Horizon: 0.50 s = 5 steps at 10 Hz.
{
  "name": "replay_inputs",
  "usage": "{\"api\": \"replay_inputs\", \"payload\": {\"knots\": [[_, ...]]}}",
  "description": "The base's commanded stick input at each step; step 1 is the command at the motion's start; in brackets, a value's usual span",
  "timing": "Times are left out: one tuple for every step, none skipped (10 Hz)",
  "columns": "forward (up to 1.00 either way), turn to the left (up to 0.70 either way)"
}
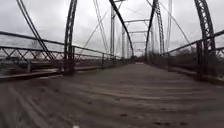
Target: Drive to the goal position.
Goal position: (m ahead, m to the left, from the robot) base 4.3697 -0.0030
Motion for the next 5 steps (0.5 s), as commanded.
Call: {"api": "replay_inputs", "payload": {"knots": [[0.70,0.00],[0.70,0.00],[0.70,0.00],[0.70,0.00],[0.70,0.00]]}}
